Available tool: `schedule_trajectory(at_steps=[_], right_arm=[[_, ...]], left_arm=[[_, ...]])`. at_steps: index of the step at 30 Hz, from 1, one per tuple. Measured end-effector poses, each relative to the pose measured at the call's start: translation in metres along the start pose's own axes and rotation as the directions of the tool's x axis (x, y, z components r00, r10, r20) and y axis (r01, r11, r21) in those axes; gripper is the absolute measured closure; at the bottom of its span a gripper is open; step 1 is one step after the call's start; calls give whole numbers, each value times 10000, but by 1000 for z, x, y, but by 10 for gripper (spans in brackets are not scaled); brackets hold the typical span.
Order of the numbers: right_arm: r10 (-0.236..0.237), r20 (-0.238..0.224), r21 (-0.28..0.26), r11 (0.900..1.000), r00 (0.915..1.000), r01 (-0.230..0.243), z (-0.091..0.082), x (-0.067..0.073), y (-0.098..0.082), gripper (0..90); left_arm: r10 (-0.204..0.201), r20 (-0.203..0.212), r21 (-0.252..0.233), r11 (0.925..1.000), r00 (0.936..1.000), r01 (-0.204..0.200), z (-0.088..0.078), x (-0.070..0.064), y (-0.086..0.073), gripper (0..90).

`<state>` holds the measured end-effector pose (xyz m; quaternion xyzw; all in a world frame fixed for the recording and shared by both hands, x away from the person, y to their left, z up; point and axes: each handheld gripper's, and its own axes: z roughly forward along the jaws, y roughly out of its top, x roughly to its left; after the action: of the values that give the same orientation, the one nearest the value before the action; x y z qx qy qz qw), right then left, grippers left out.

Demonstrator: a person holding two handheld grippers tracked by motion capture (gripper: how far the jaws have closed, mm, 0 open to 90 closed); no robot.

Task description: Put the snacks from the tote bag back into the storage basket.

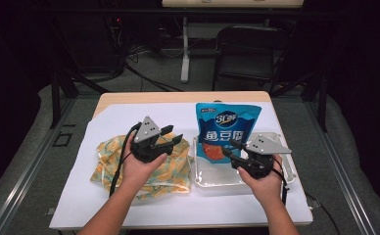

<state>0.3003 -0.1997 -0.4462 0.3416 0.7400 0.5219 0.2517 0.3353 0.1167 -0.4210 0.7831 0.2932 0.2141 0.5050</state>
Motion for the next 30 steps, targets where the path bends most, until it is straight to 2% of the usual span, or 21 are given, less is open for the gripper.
schedule_trajectory(at_steps=[7, 14, 19, 22, 30], right_arm=[[-196, -676, 146, 9997, 9975, 206, 17, 13, 3, 588], [-293, -1198, 318, 9989, 9924, 334, 34, 24, 3, 583], [-455, -1512, 443, 9976, 9875, 527, 45, 30, 2, 576], [-442, -1700, 475, 9975, 9845, 530, 51, 32, 2, 569], [-465, -2045, 561, 9967, 9778, 591, 66, 38, 2, 559]], left_arm=[[-271, -353, 242, 9993, 9990, 280, -18, 12, -20, 514], [-782, -553, 276, 9964, 9954, 798, -36, 28, -38, 496], [-1101, -839, 525, 9920, 9904, 1147, -44, 39, -53, 492], [-1299, -990, 491, 9896, 9866, 1352, -49, 44, -58, 489], [-1387, -1339, 680, 9865, 9812, 1488, -57, 48, -69, 474]])
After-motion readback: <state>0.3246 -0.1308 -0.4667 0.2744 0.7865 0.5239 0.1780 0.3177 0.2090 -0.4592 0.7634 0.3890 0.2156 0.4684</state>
